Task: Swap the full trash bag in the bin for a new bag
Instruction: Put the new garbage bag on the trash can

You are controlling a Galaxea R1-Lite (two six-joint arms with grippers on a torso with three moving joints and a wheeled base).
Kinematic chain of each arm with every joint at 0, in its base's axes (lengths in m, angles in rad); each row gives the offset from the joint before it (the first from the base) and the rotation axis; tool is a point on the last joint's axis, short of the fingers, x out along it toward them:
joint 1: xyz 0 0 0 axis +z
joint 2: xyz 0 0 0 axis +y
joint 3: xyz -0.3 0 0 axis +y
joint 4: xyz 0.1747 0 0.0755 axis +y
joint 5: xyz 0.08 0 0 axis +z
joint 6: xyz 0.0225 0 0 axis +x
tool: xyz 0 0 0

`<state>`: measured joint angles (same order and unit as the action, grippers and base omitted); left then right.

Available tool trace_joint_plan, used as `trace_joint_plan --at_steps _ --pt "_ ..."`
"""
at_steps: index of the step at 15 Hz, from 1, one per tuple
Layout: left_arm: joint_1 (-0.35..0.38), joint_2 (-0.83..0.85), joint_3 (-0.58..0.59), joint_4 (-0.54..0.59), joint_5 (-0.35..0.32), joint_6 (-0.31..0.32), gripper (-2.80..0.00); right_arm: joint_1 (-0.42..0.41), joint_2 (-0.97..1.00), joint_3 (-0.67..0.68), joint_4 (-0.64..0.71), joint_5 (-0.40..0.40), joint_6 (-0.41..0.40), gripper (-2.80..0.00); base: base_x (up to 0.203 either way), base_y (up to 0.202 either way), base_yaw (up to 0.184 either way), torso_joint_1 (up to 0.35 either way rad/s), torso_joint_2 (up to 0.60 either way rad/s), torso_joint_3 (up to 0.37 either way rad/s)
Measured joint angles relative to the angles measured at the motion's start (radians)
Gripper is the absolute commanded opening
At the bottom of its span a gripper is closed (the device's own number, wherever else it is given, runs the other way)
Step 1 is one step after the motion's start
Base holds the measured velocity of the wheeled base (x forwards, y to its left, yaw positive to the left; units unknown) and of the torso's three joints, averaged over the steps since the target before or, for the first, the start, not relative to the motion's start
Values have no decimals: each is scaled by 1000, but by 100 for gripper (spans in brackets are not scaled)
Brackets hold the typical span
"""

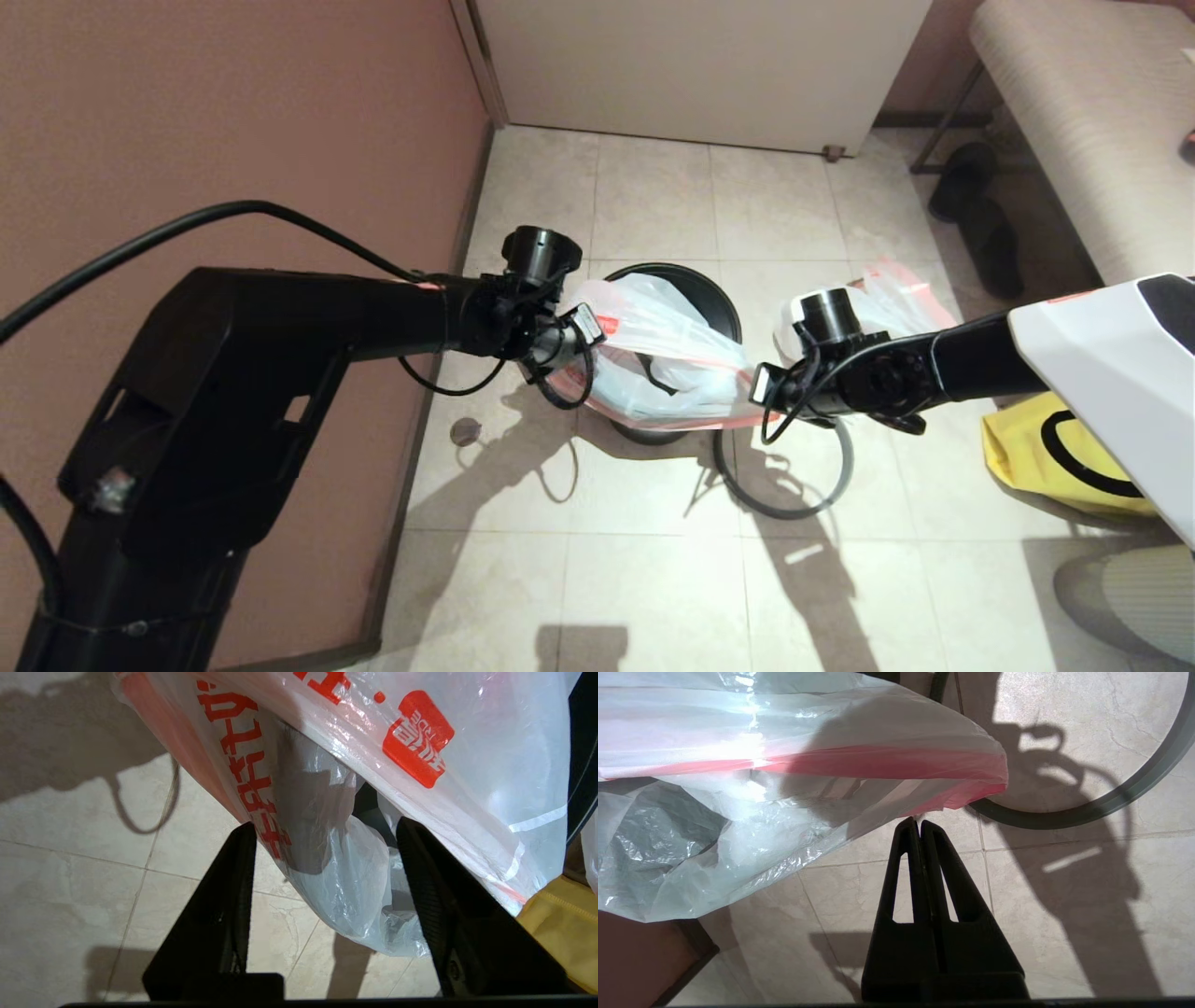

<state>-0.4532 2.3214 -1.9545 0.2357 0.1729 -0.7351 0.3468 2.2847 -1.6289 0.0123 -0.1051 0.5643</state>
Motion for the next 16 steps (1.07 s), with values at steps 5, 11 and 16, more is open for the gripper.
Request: trace_joint_plan --at_steps 5,11,16 --pt "-5 47 -1 -5 -10 0 0 -9 9 0 -16 0 0 -280 0 0 0 0 0 0" --pt "-4 126 -1 -100 4 21 -280 -14 1 1 -17 0 0 -280 0 0 0 0 0 0" --pt "6 159 0 -117 3 44 -280 -11 -7 7 -15 0 0 -280 0 0 0 0 0 0"
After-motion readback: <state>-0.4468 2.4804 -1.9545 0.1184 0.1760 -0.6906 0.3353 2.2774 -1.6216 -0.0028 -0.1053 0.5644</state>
